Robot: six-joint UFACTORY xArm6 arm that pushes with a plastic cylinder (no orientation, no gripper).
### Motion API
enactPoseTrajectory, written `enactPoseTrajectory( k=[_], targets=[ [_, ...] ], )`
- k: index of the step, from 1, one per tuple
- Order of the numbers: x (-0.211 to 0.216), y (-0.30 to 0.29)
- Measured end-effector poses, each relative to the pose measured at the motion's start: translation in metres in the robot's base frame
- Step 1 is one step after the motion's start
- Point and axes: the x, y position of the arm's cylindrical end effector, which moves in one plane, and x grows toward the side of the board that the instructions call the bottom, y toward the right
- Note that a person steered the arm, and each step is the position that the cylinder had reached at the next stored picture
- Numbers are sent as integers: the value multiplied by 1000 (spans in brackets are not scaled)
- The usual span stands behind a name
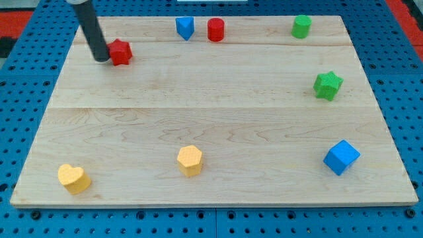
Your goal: Push the red star below the blue triangle
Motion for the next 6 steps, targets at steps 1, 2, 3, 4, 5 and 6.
enactPoseTrajectory(
  k=[1,2,3,4,5,6],
  targets=[
    [-18,29],
    [-35,57],
    [-47,76],
    [-55,90],
    [-35,84],
    [33,100]
  ],
)
